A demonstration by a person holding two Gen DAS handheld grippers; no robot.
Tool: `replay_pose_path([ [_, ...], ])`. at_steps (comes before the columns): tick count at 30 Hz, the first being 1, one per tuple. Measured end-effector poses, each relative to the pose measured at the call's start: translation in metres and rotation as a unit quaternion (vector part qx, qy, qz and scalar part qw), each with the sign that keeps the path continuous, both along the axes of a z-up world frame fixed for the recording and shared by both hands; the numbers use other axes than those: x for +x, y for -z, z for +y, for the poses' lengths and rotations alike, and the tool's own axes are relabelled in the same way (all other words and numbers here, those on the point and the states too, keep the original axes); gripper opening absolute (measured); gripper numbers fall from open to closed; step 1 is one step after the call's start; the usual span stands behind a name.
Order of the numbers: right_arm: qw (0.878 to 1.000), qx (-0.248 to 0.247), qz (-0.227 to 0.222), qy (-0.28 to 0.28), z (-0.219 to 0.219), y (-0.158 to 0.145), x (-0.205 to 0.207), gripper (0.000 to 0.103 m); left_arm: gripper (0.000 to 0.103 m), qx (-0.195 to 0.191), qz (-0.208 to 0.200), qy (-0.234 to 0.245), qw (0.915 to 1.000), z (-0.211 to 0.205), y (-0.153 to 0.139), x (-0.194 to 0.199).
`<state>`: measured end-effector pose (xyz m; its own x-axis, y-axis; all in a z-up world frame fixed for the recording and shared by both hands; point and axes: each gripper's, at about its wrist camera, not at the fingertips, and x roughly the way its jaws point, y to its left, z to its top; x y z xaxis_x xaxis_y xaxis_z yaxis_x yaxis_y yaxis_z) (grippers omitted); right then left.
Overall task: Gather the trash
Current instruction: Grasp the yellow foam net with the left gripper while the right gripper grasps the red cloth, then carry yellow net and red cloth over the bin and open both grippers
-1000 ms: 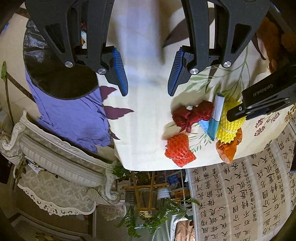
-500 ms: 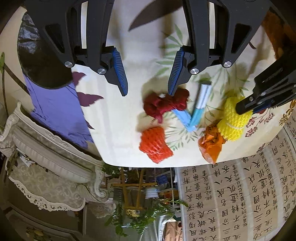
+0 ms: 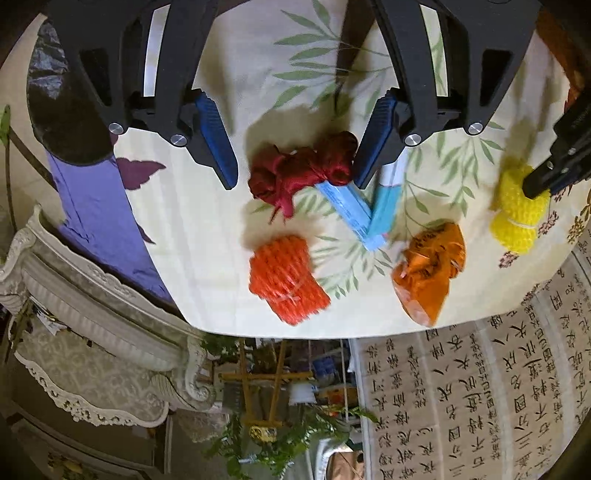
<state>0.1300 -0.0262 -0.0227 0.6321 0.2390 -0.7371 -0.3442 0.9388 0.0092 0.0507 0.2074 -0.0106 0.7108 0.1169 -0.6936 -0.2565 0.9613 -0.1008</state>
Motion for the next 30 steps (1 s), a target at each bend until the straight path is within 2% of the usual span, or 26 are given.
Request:
replay_pose_path([
  [1, 1.0, -0.001, 0.001, 0.001, -0.002, 0.0, -0.001, 0.059, 0.037, 0.0, 0.0, 0.001, 1.0, 0.0, 0.0, 0.0],
  [2, 1.0, -0.002, 0.004, 0.0, -0.003, 0.001, -0.002, 0.047, 0.037, -0.001, 0.0, 0.003, 1.0, 0.0, 0.001, 0.0],
  [6, 1.0, -0.002, 0.014, -0.008, -0.007, 0.004, -0.007, 0.033, 0.037, -0.007, -0.001, 0.008, 0.9999, -0.003, 0.003, -0.001],
  [7, 1.0, -0.003, 0.014, -0.008, -0.007, 0.004, -0.009, 0.029, 0.037, -0.008, -0.001, 0.009, 0.9999, -0.004, 0.002, -0.001],
  [9, 1.0, -0.003, 0.015, -0.01, -0.009, 0.003, -0.012, 0.012, 0.037, -0.008, -0.003, 0.012, 0.9999, -0.006, 0.002, -0.003],
  [10, 1.0, -0.005, 0.014, -0.011, -0.01, 0.003, -0.014, 0.01, 0.037, -0.008, -0.004, 0.014, 0.9999, -0.008, 0.001, -0.004],
  [22, 1.0, 0.008, -0.004, -0.001, -0.03, -0.008, -0.035, 0.009, 0.036, -0.008, -0.01, 0.037, 0.9992, -0.038, -0.002, -0.017],
  [30, 1.0, 0.009, -0.017, 0.014, -0.058, -0.016, -0.056, 0.009, 0.036, -0.009, -0.017, 0.071, 0.9973, -0.07, -0.005, -0.03],
])
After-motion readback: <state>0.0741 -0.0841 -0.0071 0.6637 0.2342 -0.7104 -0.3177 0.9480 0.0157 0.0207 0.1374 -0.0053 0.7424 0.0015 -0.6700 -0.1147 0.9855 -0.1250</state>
